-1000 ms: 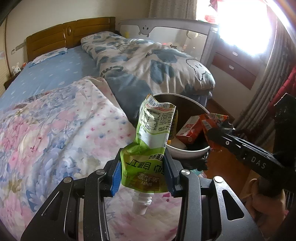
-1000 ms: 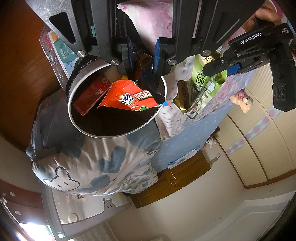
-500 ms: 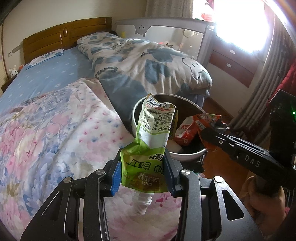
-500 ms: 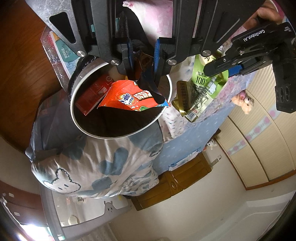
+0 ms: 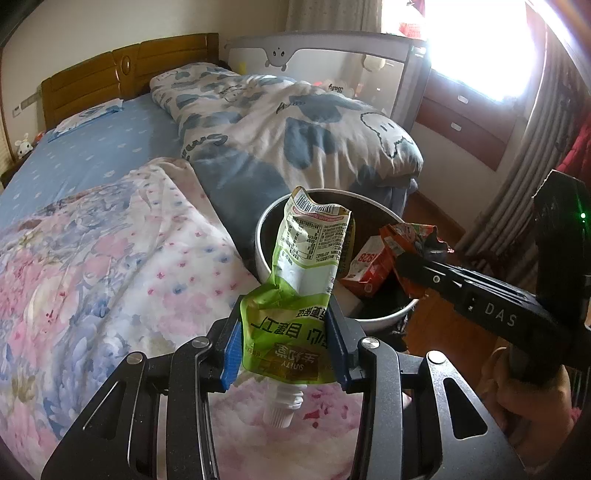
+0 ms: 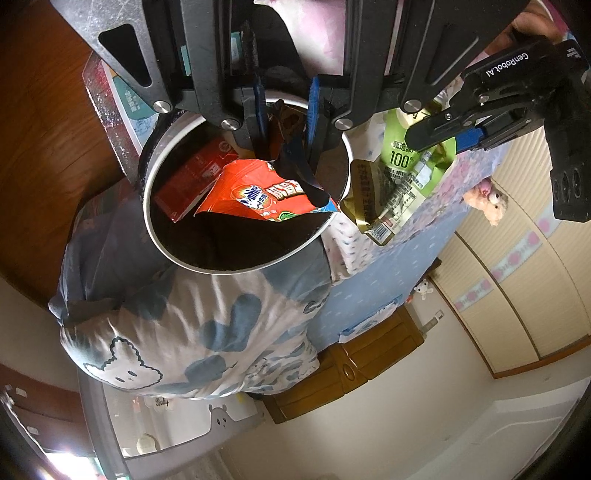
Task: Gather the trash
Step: 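Hold the pouch and wrapper with both tools above the bin opening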
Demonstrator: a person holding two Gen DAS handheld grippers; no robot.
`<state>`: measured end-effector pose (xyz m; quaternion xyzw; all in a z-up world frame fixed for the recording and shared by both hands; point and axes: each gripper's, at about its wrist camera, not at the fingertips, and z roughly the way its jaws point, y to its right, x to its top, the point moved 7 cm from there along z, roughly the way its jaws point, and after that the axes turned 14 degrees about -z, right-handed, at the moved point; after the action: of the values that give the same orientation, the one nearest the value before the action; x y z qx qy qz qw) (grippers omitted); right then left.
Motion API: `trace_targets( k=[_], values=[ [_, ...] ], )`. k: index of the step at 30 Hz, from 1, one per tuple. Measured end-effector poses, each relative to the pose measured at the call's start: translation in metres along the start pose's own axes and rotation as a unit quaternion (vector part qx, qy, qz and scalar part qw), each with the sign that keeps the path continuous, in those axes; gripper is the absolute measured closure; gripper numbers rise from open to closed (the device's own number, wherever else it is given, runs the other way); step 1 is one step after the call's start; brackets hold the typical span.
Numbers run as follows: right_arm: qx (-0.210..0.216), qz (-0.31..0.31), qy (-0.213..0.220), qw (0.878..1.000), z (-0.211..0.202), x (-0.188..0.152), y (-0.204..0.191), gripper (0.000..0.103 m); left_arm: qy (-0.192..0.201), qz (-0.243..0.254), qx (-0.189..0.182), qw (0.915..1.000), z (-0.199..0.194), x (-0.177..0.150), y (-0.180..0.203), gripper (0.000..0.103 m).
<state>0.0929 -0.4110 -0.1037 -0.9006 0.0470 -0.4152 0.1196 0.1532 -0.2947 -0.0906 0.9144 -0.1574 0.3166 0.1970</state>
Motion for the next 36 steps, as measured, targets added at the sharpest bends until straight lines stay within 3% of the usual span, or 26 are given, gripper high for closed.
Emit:
trace_targets(
  k=[36],
  values=[
    [0.011,0.010,-0.026,1.000,0.028,0.012,0.021,0.086,-0.009,0.010,0.007,0.9999,0.030,0.021,0.011,0.065]
  ],
)
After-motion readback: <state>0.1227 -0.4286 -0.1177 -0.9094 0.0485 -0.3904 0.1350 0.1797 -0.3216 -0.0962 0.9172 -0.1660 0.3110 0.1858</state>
